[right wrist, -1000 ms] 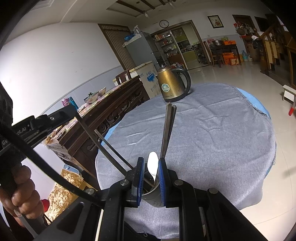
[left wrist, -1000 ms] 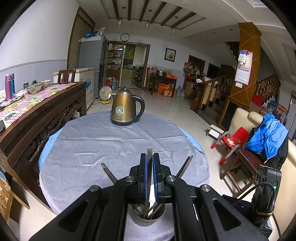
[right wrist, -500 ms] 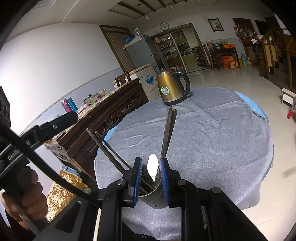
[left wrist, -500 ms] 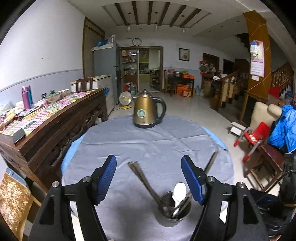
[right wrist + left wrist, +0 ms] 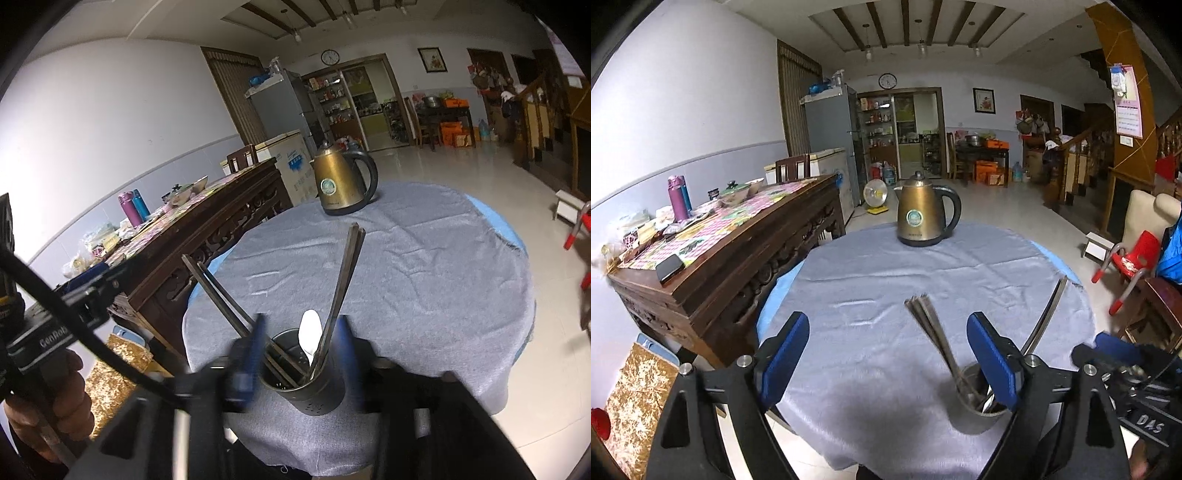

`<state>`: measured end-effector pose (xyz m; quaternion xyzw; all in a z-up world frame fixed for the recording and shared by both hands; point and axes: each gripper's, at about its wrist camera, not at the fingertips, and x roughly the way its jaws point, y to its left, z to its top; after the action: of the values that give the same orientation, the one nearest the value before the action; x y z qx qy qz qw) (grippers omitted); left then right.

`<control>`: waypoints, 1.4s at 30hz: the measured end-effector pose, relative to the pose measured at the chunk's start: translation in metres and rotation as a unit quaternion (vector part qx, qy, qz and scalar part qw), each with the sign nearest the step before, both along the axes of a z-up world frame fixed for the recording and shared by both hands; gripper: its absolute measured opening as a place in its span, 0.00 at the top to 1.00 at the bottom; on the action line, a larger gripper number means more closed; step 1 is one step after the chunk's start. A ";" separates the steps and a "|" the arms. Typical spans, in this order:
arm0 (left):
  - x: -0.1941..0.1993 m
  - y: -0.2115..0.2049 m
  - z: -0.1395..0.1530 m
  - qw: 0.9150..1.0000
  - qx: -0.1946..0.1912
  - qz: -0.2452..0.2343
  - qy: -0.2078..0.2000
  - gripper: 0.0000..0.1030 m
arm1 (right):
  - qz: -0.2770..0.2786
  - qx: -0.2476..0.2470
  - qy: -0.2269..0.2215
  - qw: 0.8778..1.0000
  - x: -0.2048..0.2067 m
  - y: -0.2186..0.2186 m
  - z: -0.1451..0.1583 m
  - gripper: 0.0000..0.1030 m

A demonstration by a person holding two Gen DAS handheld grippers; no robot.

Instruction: Organize utensils

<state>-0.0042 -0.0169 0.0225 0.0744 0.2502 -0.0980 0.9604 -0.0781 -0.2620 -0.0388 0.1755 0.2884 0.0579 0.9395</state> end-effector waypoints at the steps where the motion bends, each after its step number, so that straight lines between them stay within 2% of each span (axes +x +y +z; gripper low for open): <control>1: -0.001 0.002 -0.002 1.000 0.004 0.001 0.002 0.15 | -0.004 -0.006 -0.006 1.000 -0.004 0.003 0.003 0.44; 7: -0.003 0.012 -0.008 1.000 0.014 0.011 0.014 0.15 | -0.023 -0.047 -0.009 0.999 -0.020 0.018 0.019 0.43; 21: -0.016 0.032 0.002 0.999 0.015 0.033 -0.007 0.13 | -0.023 -0.052 -0.009 0.998 -0.037 0.033 0.032 0.41; 29: -0.019 0.038 0.000 0.998 0.035 0.058 -0.008 0.12 | -0.025 -0.054 -0.006 0.998 -0.043 0.042 0.033 0.41; 42: -0.032 0.047 -0.001 0.997 0.045 0.067 -0.008 0.11 | -0.028 -0.055 -0.008 0.998 -0.055 0.052 0.037 0.41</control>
<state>-0.0361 0.0299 0.0216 0.1016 0.2508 -0.0216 0.9624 -0.1335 -0.2099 -0.0017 0.1311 0.2788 0.0169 0.9512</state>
